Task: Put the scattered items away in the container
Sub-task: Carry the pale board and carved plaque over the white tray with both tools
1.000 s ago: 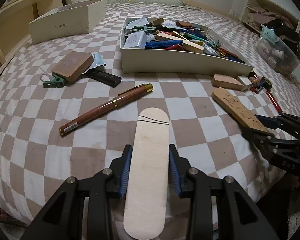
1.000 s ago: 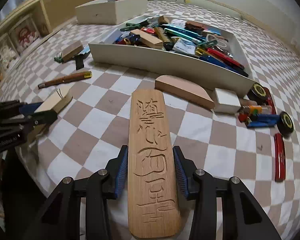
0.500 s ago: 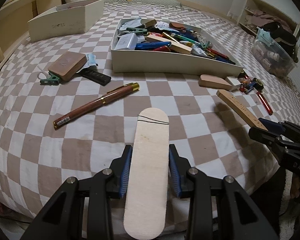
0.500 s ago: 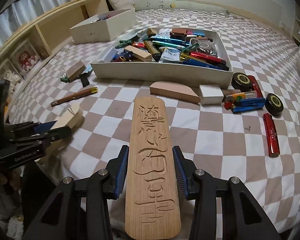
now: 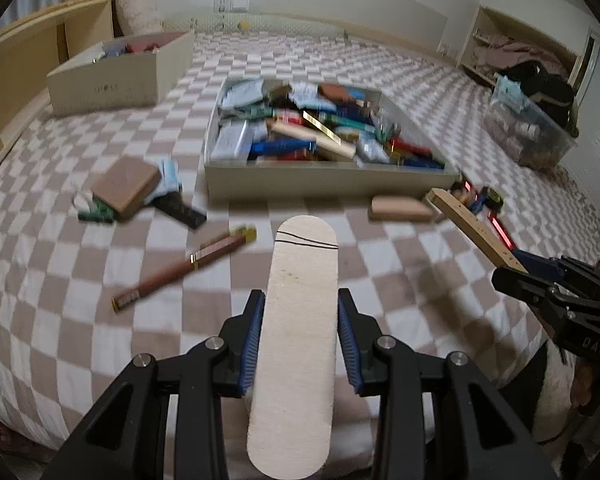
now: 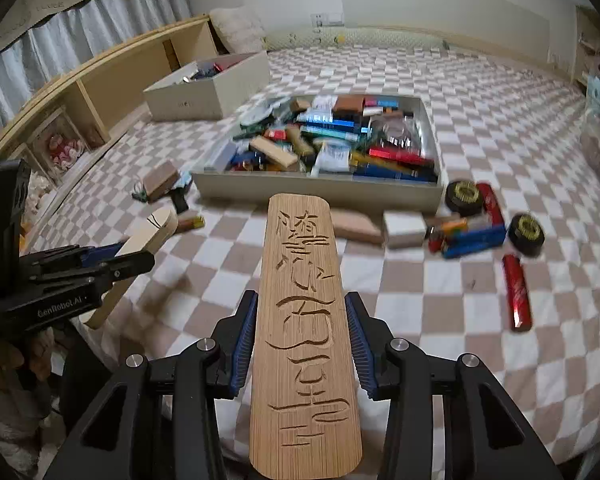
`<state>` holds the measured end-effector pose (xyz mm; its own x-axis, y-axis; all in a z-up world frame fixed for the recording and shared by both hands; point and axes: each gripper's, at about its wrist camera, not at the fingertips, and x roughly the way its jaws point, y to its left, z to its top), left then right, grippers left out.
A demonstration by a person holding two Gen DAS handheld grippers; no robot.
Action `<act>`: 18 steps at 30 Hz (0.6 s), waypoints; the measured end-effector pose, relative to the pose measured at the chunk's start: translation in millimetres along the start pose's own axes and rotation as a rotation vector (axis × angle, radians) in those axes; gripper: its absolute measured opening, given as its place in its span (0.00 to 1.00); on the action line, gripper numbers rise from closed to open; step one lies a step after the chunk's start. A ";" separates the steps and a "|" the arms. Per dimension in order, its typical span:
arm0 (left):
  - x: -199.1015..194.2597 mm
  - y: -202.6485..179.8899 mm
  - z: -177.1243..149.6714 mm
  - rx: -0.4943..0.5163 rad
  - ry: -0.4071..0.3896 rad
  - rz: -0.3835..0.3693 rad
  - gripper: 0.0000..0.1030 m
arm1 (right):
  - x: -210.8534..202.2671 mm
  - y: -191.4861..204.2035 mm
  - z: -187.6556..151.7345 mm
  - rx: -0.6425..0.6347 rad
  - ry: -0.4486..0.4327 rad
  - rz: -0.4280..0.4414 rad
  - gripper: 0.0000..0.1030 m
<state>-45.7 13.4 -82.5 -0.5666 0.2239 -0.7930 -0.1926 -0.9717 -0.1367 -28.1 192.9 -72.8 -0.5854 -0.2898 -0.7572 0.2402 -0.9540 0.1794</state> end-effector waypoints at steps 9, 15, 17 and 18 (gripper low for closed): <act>-13.5 1.3 48.7 0.017 -0.101 -0.006 0.34 | -15.0 -6.2 42.0 -0.018 -0.097 -0.007 0.43; -16.1 7.1 77.8 0.014 -0.147 -0.009 0.34 | -19.0 -12.4 65.0 -0.017 -0.149 -0.015 0.43; -15.2 9.8 86.0 0.009 -0.157 -0.010 0.34 | -19.0 -15.0 70.6 -0.012 -0.157 -0.015 0.43; -14.7 11.2 89.8 0.008 -0.161 -0.010 0.34 | -18.5 -16.3 74.4 -0.011 -0.162 -0.014 0.43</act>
<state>-111.6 6.0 -19.1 -0.6859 0.2433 -0.6858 -0.2047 -0.9689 -0.1390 -78.8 208.1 -15.0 -0.7057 -0.2854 -0.6484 0.2385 -0.9576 0.1619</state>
